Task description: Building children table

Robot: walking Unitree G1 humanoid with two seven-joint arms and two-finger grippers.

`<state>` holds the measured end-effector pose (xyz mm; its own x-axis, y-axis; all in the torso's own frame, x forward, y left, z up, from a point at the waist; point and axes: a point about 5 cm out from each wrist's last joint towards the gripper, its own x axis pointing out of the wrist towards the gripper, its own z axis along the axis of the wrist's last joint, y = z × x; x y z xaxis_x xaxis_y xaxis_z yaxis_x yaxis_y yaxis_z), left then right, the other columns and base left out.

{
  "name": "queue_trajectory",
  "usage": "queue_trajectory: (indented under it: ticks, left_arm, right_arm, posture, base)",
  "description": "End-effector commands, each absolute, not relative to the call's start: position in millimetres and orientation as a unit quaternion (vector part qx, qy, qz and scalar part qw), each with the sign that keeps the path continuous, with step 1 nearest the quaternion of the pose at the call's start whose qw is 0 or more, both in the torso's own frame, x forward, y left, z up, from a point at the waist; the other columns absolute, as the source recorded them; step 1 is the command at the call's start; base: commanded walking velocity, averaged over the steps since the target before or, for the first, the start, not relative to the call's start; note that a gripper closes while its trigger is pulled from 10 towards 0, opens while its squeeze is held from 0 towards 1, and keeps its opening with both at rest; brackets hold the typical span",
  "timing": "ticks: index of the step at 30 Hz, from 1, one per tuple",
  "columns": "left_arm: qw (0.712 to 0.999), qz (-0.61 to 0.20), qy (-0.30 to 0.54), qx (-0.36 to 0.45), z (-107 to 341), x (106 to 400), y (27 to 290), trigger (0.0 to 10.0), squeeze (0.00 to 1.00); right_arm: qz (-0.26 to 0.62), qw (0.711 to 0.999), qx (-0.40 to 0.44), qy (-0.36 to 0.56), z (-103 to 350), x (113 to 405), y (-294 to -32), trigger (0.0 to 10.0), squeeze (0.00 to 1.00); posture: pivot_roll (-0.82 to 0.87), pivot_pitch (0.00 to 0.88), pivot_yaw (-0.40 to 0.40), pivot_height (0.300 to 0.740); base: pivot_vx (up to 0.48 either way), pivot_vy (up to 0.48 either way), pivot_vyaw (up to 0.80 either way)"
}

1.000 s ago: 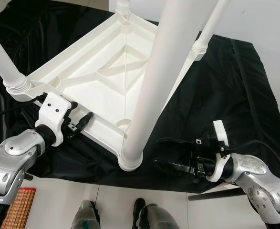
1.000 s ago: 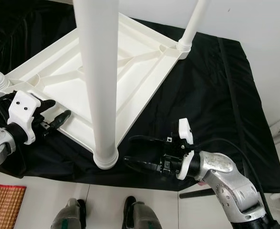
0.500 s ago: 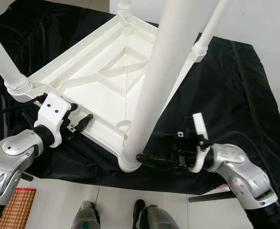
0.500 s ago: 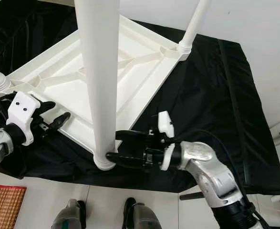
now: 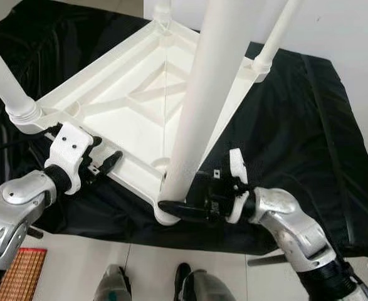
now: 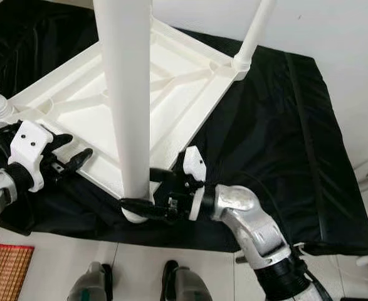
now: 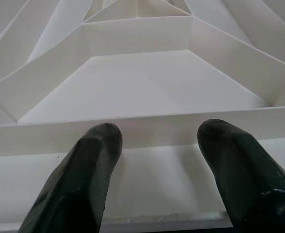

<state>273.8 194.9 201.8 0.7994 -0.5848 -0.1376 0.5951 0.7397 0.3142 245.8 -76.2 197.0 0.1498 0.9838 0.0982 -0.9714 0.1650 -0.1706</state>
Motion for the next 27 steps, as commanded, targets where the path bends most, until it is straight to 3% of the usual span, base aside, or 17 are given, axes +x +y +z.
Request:
queue_trajectory:
  ticks: [1, 4, 5, 7, 8, 9, 10, 11, 16, 19, 24, 27]
  left_arm:
    - [0.892, -0.415, 0.051, 0.172, 191, 262, 185, 10.0, 0.0]
    - [0.892, -0.415, 0.052, 0.172, 190, 262, 185, 10.0, 0.0]
    - [0.892, -0.414, 0.053, 0.173, 190, 262, 185, 10.0, 0.0]
    - [0.892, -0.414, 0.053, 0.173, 190, 262, 185, 10.0, 0.0]
    - [0.892, -0.414, 0.052, 0.174, 190, 262, 185, 10.0, 0.0]
    - [0.892, -0.414, 0.052, 0.174, 190, 262, 185, 10.0, 0.0]
    - [0.892, -0.414, 0.052, 0.174, 191, 262, 185, 10.0, 0.0]
    - [0.892, -0.413, 0.052, 0.175, 191, 262, 186, 10.0, 0.0]
    - [0.893, -0.413, 0.051, 0.174, 191, 262, 186, 10.0, 0.0]
    - [0.893, -0.413, 0.053, 0.171, 190, 262, 185, 10.0, 0.0]
    - [0.892, -0.414, 0.054, 0.171, 189, 263, 185, 10.0, 0.0]
    - [0.888, -0.424, 0.051, 0.171, 190, 266, 181, 10.0, 0.0]
  right_arm:
    - [0.638, 0.764, -0.039, -0.091, 195, 248, -75, 10.0, 1.0]
    - [0.627, 0.771, -0.047, -0.099, 196, 252, -74, 10.0, 1.0]
    - [0.617, 0.778, -0.056, -0.103, 195, 254, -73, 10.0, 0.0]
    - [0.613, 0.781, -0.057, -0.102, 194, 255, -73, 9.8, 0.0]
    - [0.61, 0.784, -0.06, -0.102, 193, 256, -73, 2.6, 0.0]
    - [0.61, 0.784, -0.06, -0.102, 193, 256, -73, 2.6, 0.0]
    - [0.592, 0.797, -0.065, -0.101, 193, 260, -76, 5.6, 0.0]
    - [0.58, 0.805, -0.069, -0.101, 193, 262, -80, 10.0, 0.0]
    - [0.545, 0.828, -0.084, -0.101, 196, 268, -101, 10.0, 0.0]
    - [0.506, 0.852, -0.092, -0.092, 198, 268, -131, 10.0, 0.0]
    - [0.497, 0.858, -0.093, -0.091, 198, 267, -138, 10.0, 0.0]
    - [0.491, 0.862, -0.106, -0.072, 198, 262, -162, 10.0, 0.0]
  posture:
    - [0.17, 0.21, -0.099, 0.74]
    - [0.18, 0.208, -0.104, 0.74]
    - [0.18, 0.208, -0.104, 0.74]
    - [0.18, 0.202, -0.104, 0.74]
    - [0.18, 0.202, -0.104, 0.74]
    - [0.18, 0.202, -0.104, 0.74]
    - [0.18, 0.201, -0.105, 0.74]
    - [0.18, 0.201, -0.105, 0.74]
    - [0.18, 0.199, -0.108, 0.74]
    - [0.17, 0.199, -0.108, 0.74]
    - [0.15, 0.194, -0.1, 0.74]
    - [0.14, 0.19, -0.091, 0.74]
  base:
    - [0.0, 0.0, 0.0]
    - [0.0, 0.0, 0.0]
    - [0.0, 0.0, 0.0]
    - [0.0, 0.0, 0.0]
    - [0.0, 0.0, 0.0]
    - [0.0, 0.0, 0.0]
    - [0.0, 0.0, 0.0]
    - [0.0, 0.0, 0.0]
    - [0.0, 0.0, 0.0]
    - [0.0, 0.0, 0.0]
    - [0.0, 0.0, 0.0]
    - [0.0, 0.0, 0.0]
